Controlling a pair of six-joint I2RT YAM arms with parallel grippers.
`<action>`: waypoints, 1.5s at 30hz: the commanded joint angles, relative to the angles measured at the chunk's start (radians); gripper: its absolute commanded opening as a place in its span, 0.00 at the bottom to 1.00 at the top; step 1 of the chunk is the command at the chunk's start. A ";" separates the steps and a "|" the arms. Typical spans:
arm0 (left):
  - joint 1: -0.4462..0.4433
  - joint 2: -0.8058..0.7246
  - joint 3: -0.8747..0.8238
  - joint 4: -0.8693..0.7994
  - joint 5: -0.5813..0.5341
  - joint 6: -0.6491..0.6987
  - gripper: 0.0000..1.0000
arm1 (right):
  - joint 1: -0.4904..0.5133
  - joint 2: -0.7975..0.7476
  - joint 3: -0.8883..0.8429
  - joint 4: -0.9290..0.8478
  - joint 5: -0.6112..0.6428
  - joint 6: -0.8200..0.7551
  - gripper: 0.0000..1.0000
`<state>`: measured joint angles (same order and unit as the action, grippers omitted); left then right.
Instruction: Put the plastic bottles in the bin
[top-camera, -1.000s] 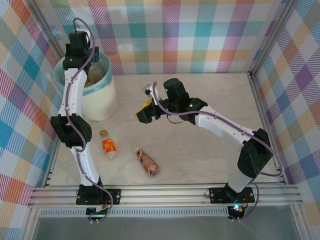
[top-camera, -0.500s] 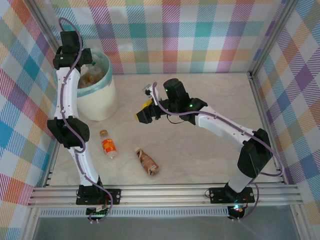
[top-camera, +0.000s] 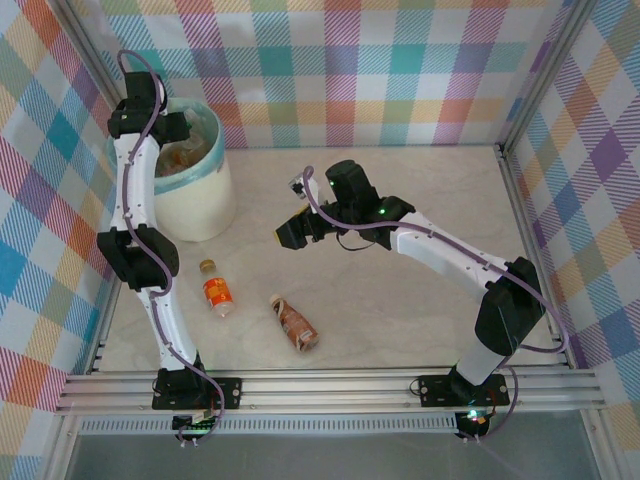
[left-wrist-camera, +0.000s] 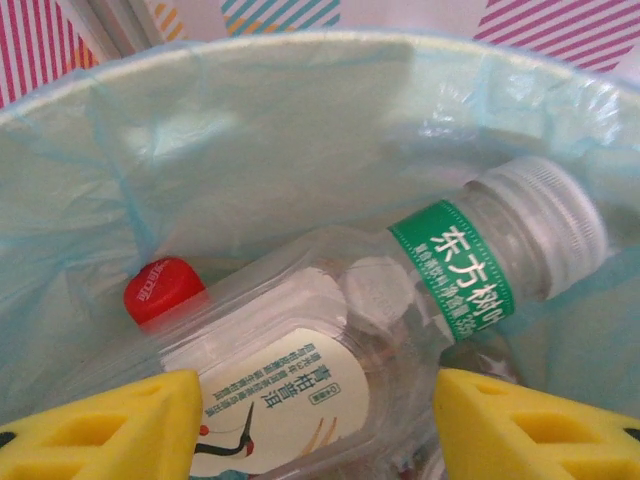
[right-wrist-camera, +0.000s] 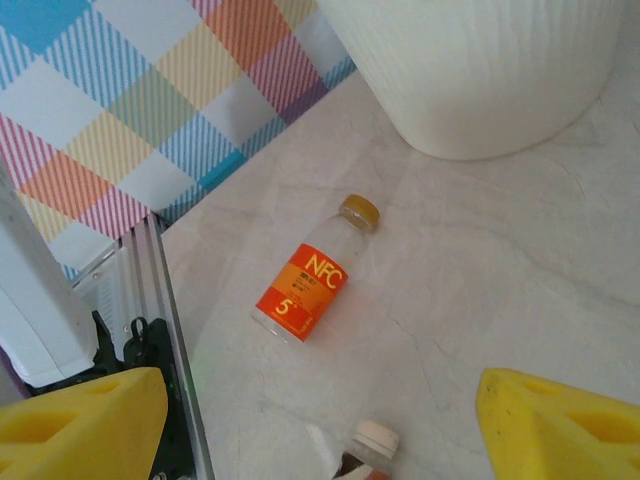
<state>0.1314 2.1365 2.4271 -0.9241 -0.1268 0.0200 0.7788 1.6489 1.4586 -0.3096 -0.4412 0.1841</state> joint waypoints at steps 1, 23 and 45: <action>0.012 -0.070 0.055 -0.020 0.055 -0.054 0.65 | 0.010 0.001 0.016 -0.074 0.019 0.028 0.81; -0.288 -1.006 -1.124 0.407 0.080 -0.120 0.70 | 0.279 0.053 -0.196 -0.230 0.330 0.039 0.99; -0.309 -1.188 -1.429 0.403 0.208 -0.164 0.75 | 0.358 0.227 -0.155 -0.359 0.313 0.005 0.91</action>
<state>-0.1707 0.9684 1.0119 -0.5446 0.0490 -0.1295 1.1267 1.8481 1.2739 -0.6212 -0.1219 0.2043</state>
